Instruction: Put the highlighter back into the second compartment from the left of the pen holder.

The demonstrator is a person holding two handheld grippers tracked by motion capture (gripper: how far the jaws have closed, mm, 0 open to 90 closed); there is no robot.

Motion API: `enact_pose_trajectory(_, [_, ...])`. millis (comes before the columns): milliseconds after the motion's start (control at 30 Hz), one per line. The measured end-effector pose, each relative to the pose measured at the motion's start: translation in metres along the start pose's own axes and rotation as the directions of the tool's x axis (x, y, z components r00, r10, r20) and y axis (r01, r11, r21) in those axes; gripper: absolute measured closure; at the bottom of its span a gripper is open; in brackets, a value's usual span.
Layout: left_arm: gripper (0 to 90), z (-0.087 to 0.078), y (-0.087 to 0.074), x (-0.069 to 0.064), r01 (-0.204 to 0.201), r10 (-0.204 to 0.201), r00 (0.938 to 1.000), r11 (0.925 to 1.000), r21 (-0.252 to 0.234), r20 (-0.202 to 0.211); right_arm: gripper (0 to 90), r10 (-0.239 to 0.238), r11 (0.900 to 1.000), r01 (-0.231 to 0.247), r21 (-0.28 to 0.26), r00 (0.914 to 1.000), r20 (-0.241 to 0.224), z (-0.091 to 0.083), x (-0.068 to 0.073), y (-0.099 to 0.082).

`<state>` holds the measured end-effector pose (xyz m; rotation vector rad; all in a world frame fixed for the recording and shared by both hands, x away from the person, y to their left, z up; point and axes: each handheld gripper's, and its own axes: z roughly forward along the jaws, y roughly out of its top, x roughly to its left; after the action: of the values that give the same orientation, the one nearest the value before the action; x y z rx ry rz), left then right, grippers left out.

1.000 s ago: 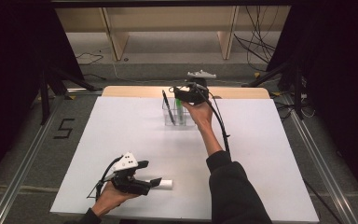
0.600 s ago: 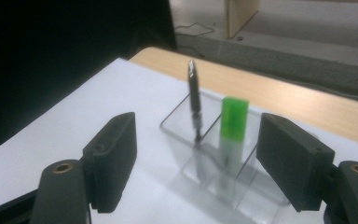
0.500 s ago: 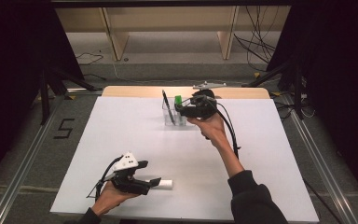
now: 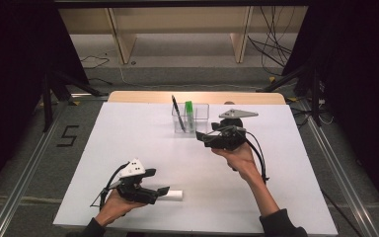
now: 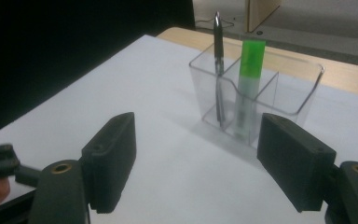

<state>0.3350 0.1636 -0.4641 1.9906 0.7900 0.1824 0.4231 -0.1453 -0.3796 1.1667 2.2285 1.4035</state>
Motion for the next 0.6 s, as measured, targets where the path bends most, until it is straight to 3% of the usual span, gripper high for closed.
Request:
enact_pose_trajectory(300, [15.5, 0.001, 0.006, -0.001, -0.049, 0.048, 0.9987, 0.9972, 0.056, 0.015, 28.6, 0.018, 0.9997, -0.018, -0.013, 0.9998, -0.007, -0.026, -0.002, -0.035])
enact_pose_trajectory(600, [15.5, 0.004, 0.012, 0.002, -0.094, 0.091, 0.9955, 0.9872, 0.129, 0.026, 28.4, 0.015, 0.9993, -0.014, -0.036, 0.9999, 0.008, -0.042, 0.001, -0.060])
